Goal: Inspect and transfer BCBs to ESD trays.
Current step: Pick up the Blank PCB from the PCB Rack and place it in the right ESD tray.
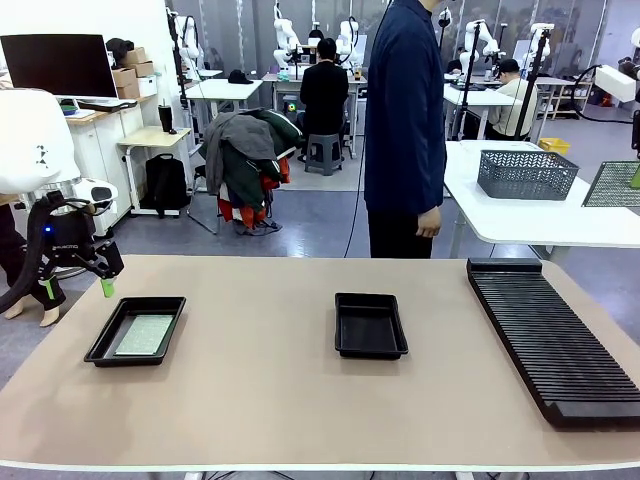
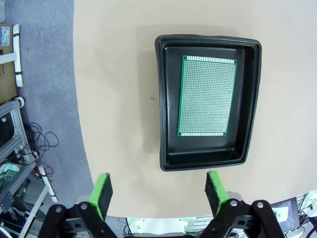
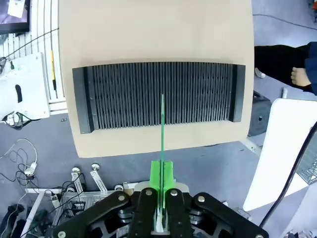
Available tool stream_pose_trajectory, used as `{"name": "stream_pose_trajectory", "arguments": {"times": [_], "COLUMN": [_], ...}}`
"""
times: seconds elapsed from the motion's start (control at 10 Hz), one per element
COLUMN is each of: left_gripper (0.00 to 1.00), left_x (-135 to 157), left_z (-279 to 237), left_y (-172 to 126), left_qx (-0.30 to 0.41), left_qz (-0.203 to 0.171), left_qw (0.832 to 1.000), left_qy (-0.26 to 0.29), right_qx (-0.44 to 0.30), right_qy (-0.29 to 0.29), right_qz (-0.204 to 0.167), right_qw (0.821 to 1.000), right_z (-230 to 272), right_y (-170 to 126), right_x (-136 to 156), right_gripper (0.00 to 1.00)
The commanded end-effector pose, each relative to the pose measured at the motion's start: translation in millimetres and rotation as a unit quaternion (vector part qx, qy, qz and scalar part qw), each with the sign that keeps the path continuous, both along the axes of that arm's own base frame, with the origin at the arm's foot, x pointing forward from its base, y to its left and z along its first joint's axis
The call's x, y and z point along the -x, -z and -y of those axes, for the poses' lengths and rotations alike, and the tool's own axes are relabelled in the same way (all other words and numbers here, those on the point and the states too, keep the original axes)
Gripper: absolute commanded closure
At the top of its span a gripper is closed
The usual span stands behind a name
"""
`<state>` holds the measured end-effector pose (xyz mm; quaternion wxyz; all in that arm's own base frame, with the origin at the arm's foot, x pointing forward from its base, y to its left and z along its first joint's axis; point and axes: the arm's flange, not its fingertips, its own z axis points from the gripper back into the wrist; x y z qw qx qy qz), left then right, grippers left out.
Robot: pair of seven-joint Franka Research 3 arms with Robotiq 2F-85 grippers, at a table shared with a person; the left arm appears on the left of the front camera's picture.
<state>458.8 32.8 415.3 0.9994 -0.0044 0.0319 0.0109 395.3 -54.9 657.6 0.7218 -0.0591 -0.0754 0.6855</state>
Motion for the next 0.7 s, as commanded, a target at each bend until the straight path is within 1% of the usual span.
{"name": "stream_pose_trajectory", "arguments": {"times": [0.0,0.1,0.2,0.3,0.6], "left_gripper": [0.00,0.00,0.00,0.00,0.00], "left_x": [1.0,1.0,1.0,1.0,1.0], "left_z": [0.7,0.7,0.7,0.7,0.7], "left_y": [-0.6,-0.6,-0.6,-0.6,-0.6], "left_qx": [0.000,0.000,0.000,0.000,0.000], "left_qz": [0.000,0.000,0.000,0.000,0.000], "left_qw": [1.000,1.000,1.000,1.000,1.000], "left_qy": [0.001,0.001,0.001,0.001,0.001], "right_qx": [-0.007,-0.007,-0.009,-0.001,-0.001], "right_qy": [0.010,0.009,0.016,-0.002,-0.002], "right_qz": [-0.005,-0.003,0.006,0.002,0.002], "right_qw": [1.000,1.000,1.000,1.000,1.000], "right_z": [-5.0,-5.9,-2.5,-3.1,-3.1], "right_y": [-3.0,-4.5,-4.7,-2.6,-2.6], "right_x": [0.8,2.2,6.3,-0.1,-0.1], "right_gripper": [1.00,1.00,1.00,1.00,1.00]}}
